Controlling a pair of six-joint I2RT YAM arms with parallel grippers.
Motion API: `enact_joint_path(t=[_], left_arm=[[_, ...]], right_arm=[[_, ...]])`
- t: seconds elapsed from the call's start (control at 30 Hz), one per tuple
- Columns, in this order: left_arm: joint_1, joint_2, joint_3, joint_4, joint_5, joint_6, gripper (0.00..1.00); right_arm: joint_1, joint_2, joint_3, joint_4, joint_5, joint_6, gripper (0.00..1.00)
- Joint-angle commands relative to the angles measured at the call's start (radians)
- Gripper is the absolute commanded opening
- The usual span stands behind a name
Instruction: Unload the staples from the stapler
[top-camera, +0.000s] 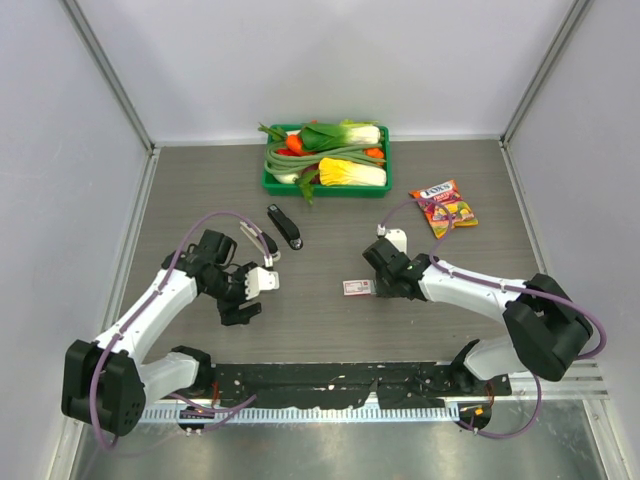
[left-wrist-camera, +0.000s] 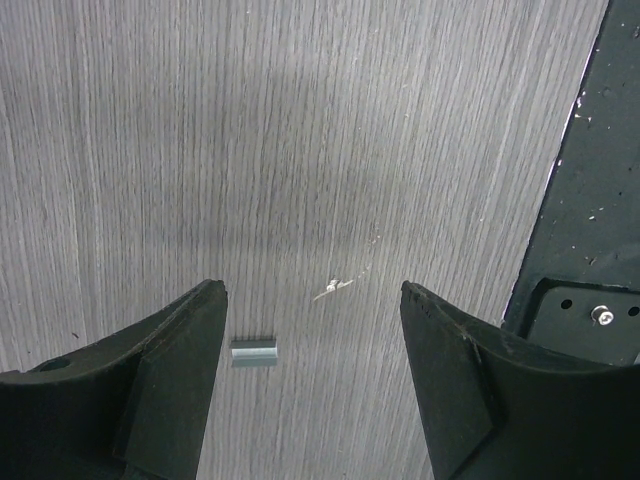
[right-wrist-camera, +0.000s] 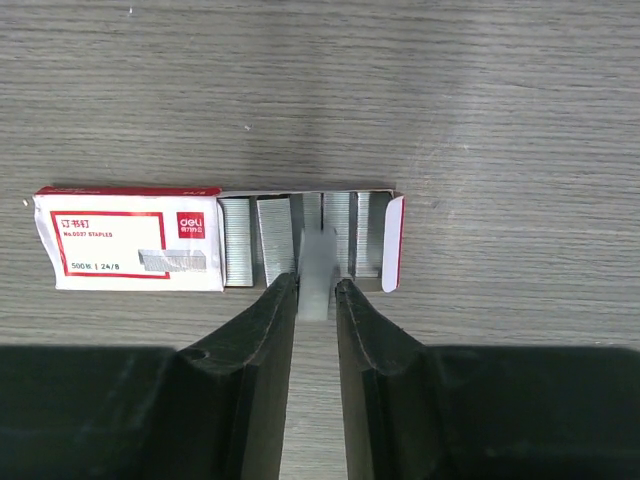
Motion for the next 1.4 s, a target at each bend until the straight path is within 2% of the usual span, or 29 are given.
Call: enact_joint_path(t=[0.0, 0.1, 0.3, 0.5, 1.17, 1.37], left_arm=[[0.000, 0.003, 0.036, -0.011, 0.033, -0.005, 0.74], [0.000, -0.002, 0.036, -0.017, 0.036, -0.005, 0.74], [0.000, -0.005, 0.030, -0.022, 0.041, -0.005, 0.74], [0.000, -0.005, 0.028, -0.023, 0.044, -0.002, 0.74], [0.000, -0.008, 0.033, -0.032, 0.045, 0.003, 0.73], [0.000, -0.008, 0.031, -0.032, 0.044, 0.007, 0.73]], right_arm=[[0.005, 0.001, 0.019, 0.016, 0.018, 0.011, 0.31], [0.005, 0.003, 0.025, 0.010, 0.021, 0.008, 0.37], [0.004, -0.025, 0.040, -0.002, 0.026, 0.008, 0.37], [0.004, -0.066, 0.058, -0.019, 0.064, -0.004, 0.31], [0.004, 0.041, 0.058, 0.006, 0.046, -0.027, 0.30], [0.004, 0.047, 0.061, 0.013, 0.045, -0.029, 0.26]])
